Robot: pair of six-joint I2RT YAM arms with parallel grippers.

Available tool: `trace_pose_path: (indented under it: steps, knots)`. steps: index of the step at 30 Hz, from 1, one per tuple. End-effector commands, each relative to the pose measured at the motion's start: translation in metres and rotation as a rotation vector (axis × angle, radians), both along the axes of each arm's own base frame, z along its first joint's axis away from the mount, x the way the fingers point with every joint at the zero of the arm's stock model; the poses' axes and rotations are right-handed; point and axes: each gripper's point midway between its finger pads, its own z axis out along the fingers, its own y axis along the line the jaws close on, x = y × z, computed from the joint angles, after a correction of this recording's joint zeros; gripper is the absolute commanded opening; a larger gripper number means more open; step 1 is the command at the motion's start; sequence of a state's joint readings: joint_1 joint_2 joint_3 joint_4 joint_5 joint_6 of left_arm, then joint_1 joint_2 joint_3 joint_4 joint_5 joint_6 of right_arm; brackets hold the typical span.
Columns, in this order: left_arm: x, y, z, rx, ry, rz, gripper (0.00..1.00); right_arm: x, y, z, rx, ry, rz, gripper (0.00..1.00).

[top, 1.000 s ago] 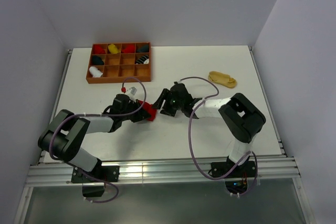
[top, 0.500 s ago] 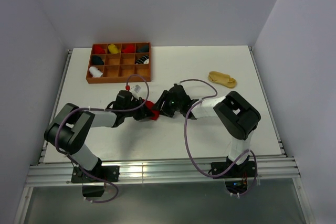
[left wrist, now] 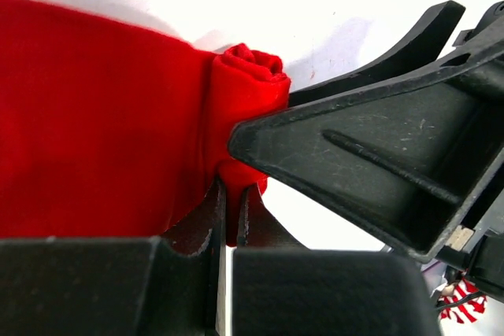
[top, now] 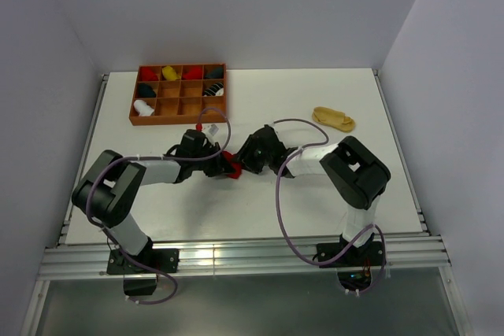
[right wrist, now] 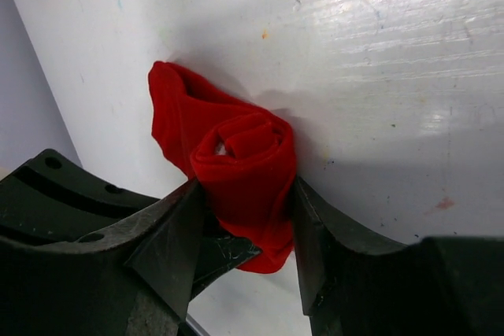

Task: Roll the socks
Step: Roll the sock at the center of the board.

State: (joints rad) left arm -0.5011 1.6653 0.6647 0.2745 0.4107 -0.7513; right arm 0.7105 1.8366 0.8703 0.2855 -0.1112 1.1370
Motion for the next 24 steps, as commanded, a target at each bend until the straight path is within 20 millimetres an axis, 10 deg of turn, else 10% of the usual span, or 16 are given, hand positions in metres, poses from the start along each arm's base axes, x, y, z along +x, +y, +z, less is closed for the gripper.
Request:
trace_pose_path:
  steps: [1, 10, 15, 24]
  knots:
    - [-0.023, 0.006, -0.032, 0.119, 0.092, -0.051, 0.01, 0.011, -0.004, -0.007, -0.045, 0.004, -0.046, 0.53]
    - [-0.016, 0.005, -0.024, 0.124, 0.063, -0.023, 0.09, 0.005, -0.021, -0.027, -0.124, 0.066, -0.07, 0.0]
    - [-0.006, 0.017, 0.0, 0.154, -0.06, 0.039, 0.46, 0.002, -0.027, -0.027, -0.159, 0.09, -0.064, 0.0]
    - [0.0, 0.022, 0.061, 0.35, -0.445, 0.138, 0.51, -0.006, -0.026, -0.023, -0.199, 0.161, -0.024, 0.0]
